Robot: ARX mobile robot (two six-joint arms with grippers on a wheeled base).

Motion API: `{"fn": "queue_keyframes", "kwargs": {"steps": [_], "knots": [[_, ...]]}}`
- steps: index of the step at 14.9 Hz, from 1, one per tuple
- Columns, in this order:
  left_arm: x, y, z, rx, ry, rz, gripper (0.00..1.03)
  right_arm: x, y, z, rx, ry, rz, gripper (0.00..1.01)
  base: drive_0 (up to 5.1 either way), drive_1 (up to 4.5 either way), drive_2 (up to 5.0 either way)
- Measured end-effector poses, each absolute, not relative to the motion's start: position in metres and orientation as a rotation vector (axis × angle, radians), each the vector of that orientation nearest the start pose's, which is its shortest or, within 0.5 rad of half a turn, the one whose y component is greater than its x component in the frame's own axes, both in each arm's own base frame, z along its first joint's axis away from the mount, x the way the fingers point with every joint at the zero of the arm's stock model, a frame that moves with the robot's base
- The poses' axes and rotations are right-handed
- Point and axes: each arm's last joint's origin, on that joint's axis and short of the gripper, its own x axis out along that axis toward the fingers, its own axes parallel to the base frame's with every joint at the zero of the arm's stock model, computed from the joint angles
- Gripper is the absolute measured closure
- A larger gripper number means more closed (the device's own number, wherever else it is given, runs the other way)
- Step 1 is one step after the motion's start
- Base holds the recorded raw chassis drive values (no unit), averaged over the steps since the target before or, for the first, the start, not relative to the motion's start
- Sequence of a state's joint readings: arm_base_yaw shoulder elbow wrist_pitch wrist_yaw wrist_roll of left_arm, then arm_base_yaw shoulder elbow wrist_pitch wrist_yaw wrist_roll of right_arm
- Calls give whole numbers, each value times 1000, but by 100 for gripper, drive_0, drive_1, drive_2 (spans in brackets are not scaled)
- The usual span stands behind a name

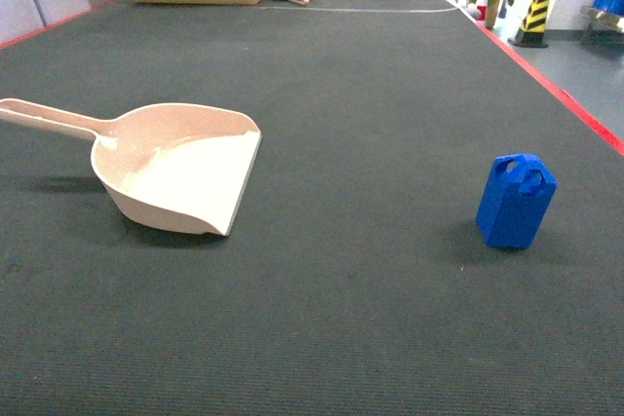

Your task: Place part in tray to right shelf

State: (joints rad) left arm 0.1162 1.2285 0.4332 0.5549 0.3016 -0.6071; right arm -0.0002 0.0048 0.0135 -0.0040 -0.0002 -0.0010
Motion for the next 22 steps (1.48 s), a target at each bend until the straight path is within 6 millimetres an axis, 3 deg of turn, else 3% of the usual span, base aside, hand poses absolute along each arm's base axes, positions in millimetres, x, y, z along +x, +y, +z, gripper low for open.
{"fn": "queue_keyframes", "kwargs": {"steps": [2, 4, 7, 11, 13, 17, 20, 22], "knots": [[284, 18, 184, -770, 291, -38, 5, 97, 0, 167, -1, -5, 0, 3, 0, 0, 0], [317, 18, 166, -828, 323, 19, 5, 97, 0, 167, -1, -5, 0, 3, 0, 0, 0], [332, 18, 137, -866, 420, 93, 5, 97, 0, 167, -1, -5, 0, 3, 0, 0, 0], [331, 20, 143, -879, 378, 88, 5, 97, 0, 167, -1, -5, 0, 3, 0, 0, 0], [330, 34, 147, -993, 184, 88, 5, 97, 0, 167, -1, -4, 0, 3, 0, 0, 0], [383, 64, 124, -1057, 209, 162, 5, 97, 0, 167, -1, -4, 0, 3, 0, 0, 0], [423, 79, 126, -1054, 189, 158, 5, 97, 0, 167, -1, -5, 0, 3, 0, 0, 0], [443, 87, 116, -1054, 214, 178, 5, 97, 0, 167, -1, -5, 0, 3, 0, 0, 0]]}}
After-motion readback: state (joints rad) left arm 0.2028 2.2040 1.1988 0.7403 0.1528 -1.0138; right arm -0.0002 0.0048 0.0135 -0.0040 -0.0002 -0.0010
